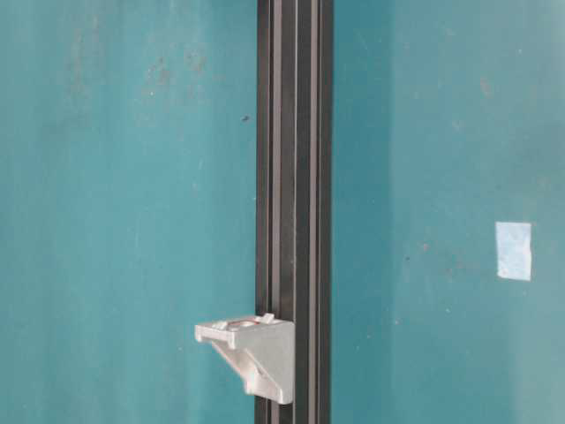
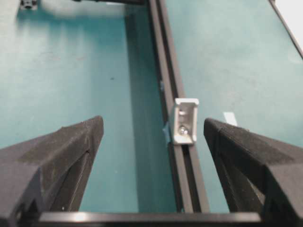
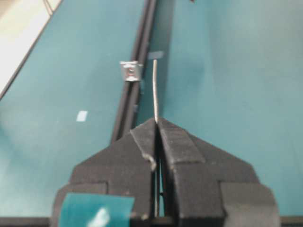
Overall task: Insert the wire into the hole on the left side and pull it with the left arm.
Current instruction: 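Carry the wire with the right gripper toward the rail bracket, then align the wire tip with the white bracket's hole using the right gripper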
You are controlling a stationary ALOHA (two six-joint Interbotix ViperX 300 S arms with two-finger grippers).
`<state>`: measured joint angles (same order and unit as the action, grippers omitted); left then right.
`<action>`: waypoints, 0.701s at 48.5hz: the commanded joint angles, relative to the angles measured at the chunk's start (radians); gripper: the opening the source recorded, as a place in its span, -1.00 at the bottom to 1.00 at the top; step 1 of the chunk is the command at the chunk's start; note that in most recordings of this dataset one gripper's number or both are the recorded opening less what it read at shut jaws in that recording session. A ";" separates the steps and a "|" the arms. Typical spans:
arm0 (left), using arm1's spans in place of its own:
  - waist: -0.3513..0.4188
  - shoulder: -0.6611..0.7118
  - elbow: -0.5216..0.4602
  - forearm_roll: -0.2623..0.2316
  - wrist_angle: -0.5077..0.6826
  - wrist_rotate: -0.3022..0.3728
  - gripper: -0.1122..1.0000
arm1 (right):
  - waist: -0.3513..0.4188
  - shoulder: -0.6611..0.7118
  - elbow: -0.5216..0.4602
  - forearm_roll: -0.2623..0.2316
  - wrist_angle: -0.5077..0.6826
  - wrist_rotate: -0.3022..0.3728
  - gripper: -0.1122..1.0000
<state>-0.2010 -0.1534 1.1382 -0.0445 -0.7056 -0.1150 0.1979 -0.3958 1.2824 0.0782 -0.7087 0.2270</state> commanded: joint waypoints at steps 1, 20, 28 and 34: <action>-0.015 0.017 -0.009 -0.003 -0.032 0.002 0.64 | 0.041 0.080 -0.041 0.061 -0.069 -0.034 -0.76; -0.028 0.141 -0.014 -0.008 -0.138 0.000 0.64 | 0.293 0.357 -0.212 0.520 -0.112 -0.330 -0.76; -0.029 0.184 -0.012 -0.008 -0.175 0.000 0.64 | 0.318 0.422 -0.247 0.560 -0.140 -0.334 -0.76; -0.031 0.213 -0.009 -0.008 -0.195 0.000 0.64 | 0.322 0.465 -0.273 0.577 -0.155 -0.334 -0.76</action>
<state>-0.2255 0.0568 1.1336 -0.0506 -0.8805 -0.1166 0.5123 0.0583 1.0370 0.6458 -0.8437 -0.1074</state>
